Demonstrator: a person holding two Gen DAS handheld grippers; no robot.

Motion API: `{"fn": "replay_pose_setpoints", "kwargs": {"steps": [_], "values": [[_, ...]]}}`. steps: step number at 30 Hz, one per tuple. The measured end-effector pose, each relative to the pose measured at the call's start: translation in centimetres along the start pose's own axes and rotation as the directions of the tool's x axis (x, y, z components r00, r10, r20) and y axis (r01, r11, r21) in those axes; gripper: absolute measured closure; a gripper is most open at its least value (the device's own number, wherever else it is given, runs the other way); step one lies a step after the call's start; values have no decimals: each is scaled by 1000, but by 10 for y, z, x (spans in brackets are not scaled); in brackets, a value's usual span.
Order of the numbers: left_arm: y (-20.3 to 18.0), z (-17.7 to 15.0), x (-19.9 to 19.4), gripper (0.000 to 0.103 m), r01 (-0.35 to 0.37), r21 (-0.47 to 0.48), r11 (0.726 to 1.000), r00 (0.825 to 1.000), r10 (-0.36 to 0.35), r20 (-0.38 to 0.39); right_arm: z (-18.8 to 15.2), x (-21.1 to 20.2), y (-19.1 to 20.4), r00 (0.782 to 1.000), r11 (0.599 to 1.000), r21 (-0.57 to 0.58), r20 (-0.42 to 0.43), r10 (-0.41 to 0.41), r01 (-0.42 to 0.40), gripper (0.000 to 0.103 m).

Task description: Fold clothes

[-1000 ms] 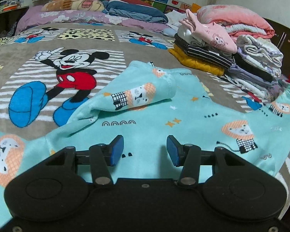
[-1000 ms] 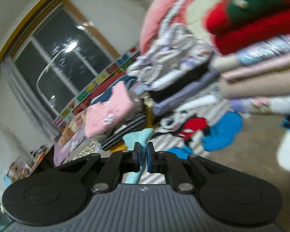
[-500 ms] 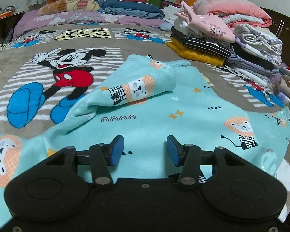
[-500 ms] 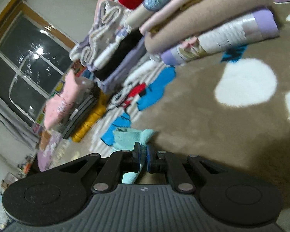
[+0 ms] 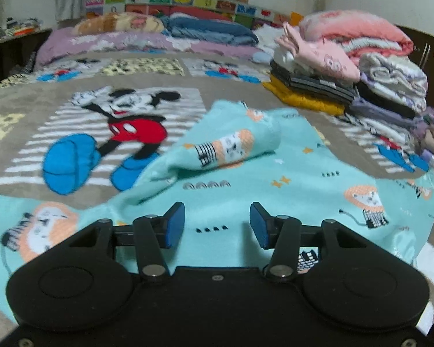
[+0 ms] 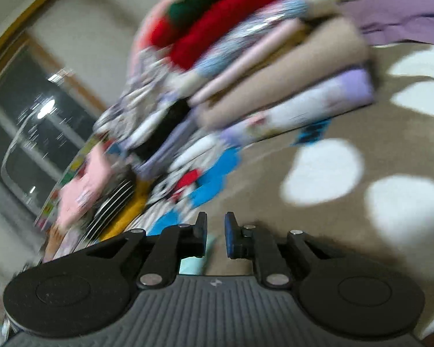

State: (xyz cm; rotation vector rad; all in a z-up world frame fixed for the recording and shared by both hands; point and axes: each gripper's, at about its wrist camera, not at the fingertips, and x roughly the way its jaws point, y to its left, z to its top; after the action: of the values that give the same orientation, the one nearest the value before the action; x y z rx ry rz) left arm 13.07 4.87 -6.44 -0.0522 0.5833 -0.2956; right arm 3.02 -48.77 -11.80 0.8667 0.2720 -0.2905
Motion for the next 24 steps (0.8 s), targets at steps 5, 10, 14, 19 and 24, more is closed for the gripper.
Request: {"fn": "replay_pose_setpoints", "kwargs": {"steps": [5,10,14,19,24], "values": [[-13,2,-28,55,30,21,999,997,-31,70,-48,-7,53,978,973,-152,-149,149,-171,81],[-46,-8,-56,55,132,142,981,985,-146,95,-99,-17,95,928,900,-305,-300,220,-312,76],[-87,-24,-65,54,215,333,918,967,-247,56,-122,-22,122,884,832,-372,-385,266,-412,76],[-129,-57,-62,53,244,593,767,960,-279,-35,-134,-28,136,851,795,-379,-431,302,-474,76],[-142,-73,-47,53,195,692,695,975,-214,-59,-136,-27,129,853,815,-357,-436,285,-455,76]]}}
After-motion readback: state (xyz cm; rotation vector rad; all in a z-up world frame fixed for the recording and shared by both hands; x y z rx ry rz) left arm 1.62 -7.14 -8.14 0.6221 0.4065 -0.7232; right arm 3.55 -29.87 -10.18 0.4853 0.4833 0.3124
